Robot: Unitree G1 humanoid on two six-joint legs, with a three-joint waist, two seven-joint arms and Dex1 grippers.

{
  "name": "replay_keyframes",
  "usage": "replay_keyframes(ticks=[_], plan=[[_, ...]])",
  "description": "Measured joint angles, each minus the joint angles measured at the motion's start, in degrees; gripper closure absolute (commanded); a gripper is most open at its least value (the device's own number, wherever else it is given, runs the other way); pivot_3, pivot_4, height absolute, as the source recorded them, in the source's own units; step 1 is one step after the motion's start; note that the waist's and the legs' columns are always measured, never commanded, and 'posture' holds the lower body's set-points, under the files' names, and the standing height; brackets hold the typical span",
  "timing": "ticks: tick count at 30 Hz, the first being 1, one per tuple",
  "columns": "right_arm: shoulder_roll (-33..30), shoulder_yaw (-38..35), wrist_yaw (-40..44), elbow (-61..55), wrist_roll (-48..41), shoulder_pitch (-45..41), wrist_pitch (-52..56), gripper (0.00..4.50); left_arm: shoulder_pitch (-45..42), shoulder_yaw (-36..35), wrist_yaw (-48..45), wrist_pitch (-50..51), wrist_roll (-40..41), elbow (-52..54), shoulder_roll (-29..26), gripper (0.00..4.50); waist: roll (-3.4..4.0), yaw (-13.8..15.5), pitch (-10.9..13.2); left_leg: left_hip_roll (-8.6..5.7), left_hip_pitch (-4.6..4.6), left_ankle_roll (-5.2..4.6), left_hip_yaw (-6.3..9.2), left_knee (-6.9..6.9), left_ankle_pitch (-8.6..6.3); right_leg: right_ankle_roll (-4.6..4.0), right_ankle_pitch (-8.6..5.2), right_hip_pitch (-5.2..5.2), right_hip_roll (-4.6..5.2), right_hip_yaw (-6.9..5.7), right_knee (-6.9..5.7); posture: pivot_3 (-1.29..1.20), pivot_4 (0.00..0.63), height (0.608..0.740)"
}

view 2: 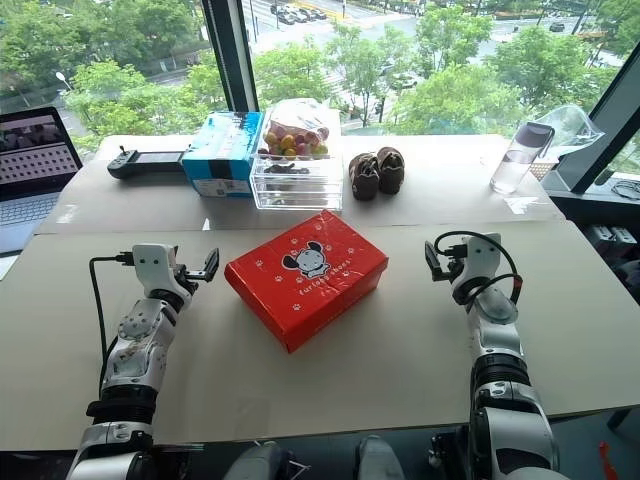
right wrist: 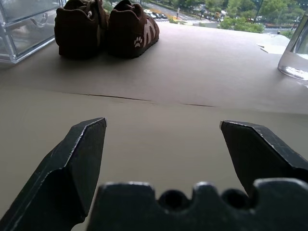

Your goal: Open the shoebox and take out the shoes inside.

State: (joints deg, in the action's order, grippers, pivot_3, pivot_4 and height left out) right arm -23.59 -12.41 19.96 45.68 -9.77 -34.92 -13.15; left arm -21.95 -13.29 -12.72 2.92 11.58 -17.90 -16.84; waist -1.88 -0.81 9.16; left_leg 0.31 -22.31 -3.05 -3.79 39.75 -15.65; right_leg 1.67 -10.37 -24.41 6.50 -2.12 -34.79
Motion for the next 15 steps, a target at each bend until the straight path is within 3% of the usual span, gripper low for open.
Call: replay_keyframes(ticks=[4,7,10,15], plan=[[-0.9,0.0,0.4,-0.3,0.0,0.6,0.0,0.02,-0.1,-0.7,-0.3,-0.7,0.3,-0.2,-0.2,0.00,0.00,0.0,0.0,0.00,-0.01,0.00,0.00,0.00,0.00,0.00,0.00,0.00,0.00,-0.01,0.01,0.00,0.150,0.740],[-3.2,-0.1,1.4,-1.4,0.0,1.8,0.0,0.75,-0.2,-3.2,-0.4,-1.8,1.6,-1.1,-2.0,0.75,0.01,0.0,0.0,0.00,-0.02,0.00,0.01,-0.01,0.00,0.00,0.00,-0.02,0.00,-0.01,0.03,0.00,0.150,0.740],[-5.2,-0.4,2.7,-1.5,-0.1,2.1,0.0,1.83,-0.2,-4.8,-1.9,-2.4,2.4,-1.2,-3.6,1.89,0.01,0.0,0.0,0.00,-0.01,0.00,0.00,0.00,0.00,0.00,0.00,0.00,0.00,-0.01,0.03,0.00,0.150,0.740],[-5.4,-0.6,4.7,3.7,-0.4,-1.8,-0.3,3.53,3.7,-0.3,-12.7,1.8,6.3,4.1,-4.3,3.64,0.03,-0.4,0.0,0.00,0.01,0.00,-0.05,0.02,0.00,0.00,0.00,0.02,-0.02,0.04,0.02,0.00,0.150,0.740]])
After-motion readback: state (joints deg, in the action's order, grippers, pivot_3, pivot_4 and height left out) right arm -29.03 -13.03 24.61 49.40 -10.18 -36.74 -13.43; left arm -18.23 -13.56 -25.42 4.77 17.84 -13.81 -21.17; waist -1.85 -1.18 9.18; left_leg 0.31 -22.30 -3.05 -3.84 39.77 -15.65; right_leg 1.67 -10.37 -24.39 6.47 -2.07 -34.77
